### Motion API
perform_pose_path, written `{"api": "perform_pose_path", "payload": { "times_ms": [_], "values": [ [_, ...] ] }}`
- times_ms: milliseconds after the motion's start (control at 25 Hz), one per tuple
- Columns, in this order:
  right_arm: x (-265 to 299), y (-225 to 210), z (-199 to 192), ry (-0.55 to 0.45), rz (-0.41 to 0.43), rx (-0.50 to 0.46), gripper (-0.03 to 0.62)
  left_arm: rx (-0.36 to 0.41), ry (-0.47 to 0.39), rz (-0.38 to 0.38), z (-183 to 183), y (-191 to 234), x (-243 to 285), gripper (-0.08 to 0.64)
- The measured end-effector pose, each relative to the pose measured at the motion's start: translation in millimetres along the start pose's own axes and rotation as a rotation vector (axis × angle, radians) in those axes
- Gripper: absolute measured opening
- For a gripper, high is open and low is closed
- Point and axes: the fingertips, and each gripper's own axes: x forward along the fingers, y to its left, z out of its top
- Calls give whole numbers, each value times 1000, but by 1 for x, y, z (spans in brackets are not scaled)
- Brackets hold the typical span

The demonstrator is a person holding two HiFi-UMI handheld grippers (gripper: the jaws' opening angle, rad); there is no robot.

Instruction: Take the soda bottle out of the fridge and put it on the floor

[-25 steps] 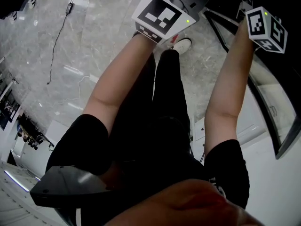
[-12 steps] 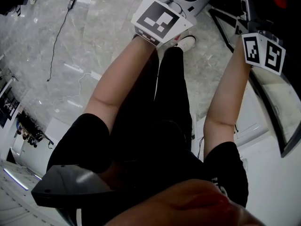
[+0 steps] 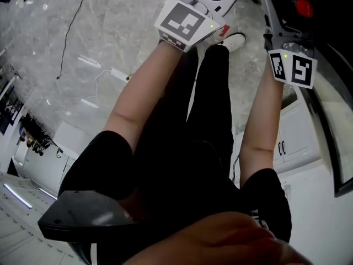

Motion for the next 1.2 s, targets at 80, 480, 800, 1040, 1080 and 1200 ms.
{"api": "perform_pose_path", "payload": {
  "times_ms": [80, 480, 800, 1040, 1080, 1200],
  "values": [
    [7, 12, -41, 48, 4, 21, 319, -16, 27, 16, -29, 13, -7, 0],
    [29, 43, -256, 308, -8, 79, 319, -113, 210, 37, -209, 52, -14, 1],
    [38, 55, -402, 464, 16, 92, 319, -167, 339, 30, -330, 72, -11, 2],
    [40, 59, -488, 560, 24, 96, 319, -173, 409, 17, -393, 81, -8, 1],
    [41, 59, -500, 573, 24, 95, 319, -173, 419, 15, -401, 83, -8, 0],
    [44, 61, -532, 605, 25, 94, 319, -175, 444, 9, -422, 87, -8, 1]
  ]
}}
